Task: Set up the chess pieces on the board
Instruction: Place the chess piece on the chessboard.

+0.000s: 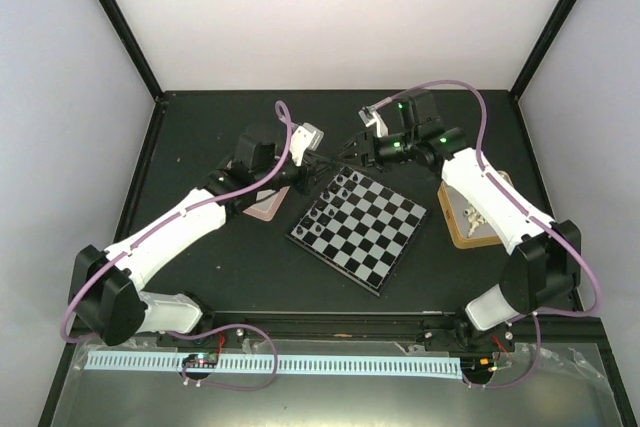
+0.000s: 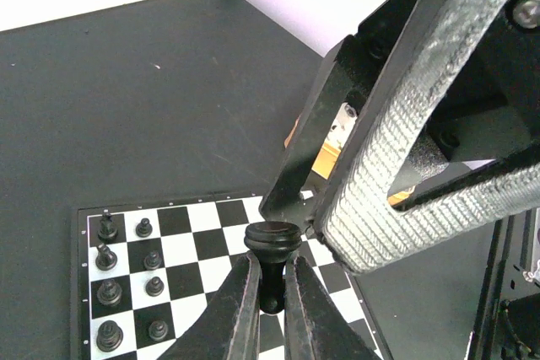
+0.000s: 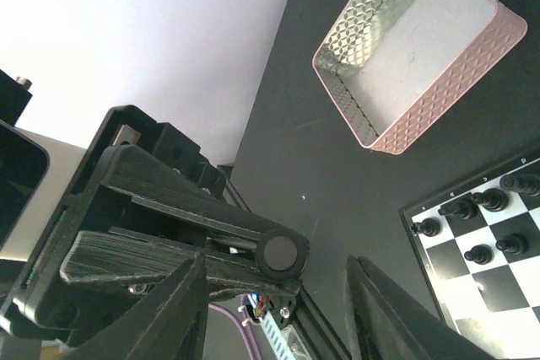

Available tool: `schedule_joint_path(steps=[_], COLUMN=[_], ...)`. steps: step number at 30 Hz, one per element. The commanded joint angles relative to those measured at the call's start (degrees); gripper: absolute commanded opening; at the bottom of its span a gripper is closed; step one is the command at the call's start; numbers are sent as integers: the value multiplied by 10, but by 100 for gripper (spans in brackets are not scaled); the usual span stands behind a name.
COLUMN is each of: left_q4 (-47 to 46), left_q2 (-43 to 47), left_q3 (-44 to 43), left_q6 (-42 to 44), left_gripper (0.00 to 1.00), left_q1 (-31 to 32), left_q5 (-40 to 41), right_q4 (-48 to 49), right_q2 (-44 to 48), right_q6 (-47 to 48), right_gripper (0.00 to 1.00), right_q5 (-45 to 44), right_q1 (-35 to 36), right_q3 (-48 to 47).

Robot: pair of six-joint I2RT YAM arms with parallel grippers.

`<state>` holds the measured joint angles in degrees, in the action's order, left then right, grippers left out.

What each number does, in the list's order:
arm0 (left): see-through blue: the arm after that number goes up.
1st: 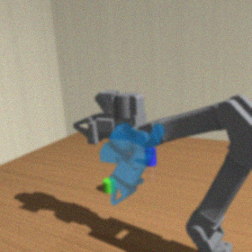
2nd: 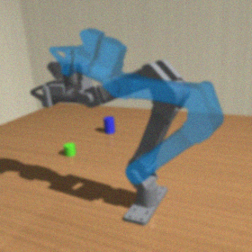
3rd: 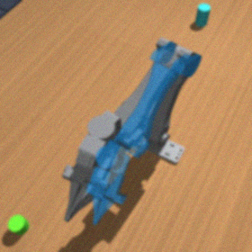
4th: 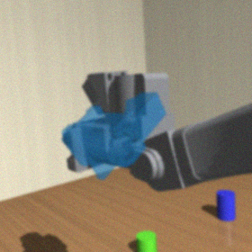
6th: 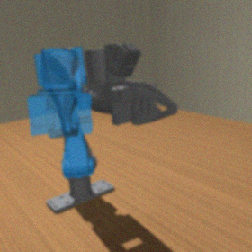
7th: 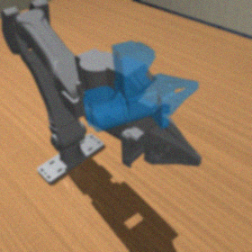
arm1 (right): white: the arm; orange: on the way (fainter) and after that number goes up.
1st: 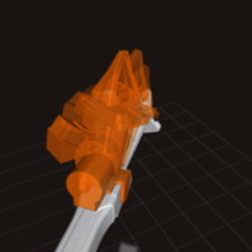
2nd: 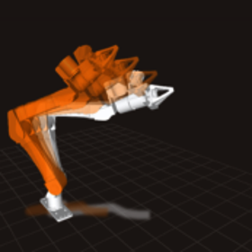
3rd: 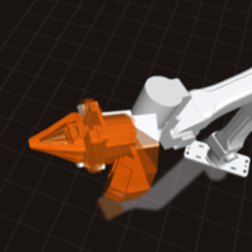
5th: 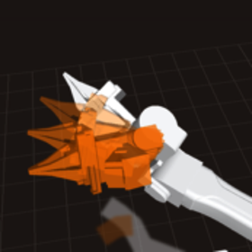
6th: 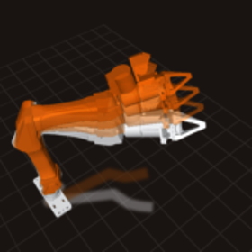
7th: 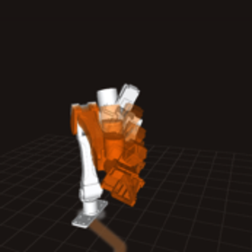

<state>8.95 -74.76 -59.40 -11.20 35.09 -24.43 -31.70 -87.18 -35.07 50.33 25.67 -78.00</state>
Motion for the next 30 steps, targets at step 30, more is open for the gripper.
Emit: schedule_joint_path(steps=[30], left_q4=[-62], left_q2=[42], left_q3=[27], left_q6=[63], left_gripper=[2], left_q1=[9], left_q5=[-9], right_q4=[33], right_q2=[-27], right_q6=[-43], right_gripper=[49], right_q5=[60], right_q1=[-2], right_q3=[-6])
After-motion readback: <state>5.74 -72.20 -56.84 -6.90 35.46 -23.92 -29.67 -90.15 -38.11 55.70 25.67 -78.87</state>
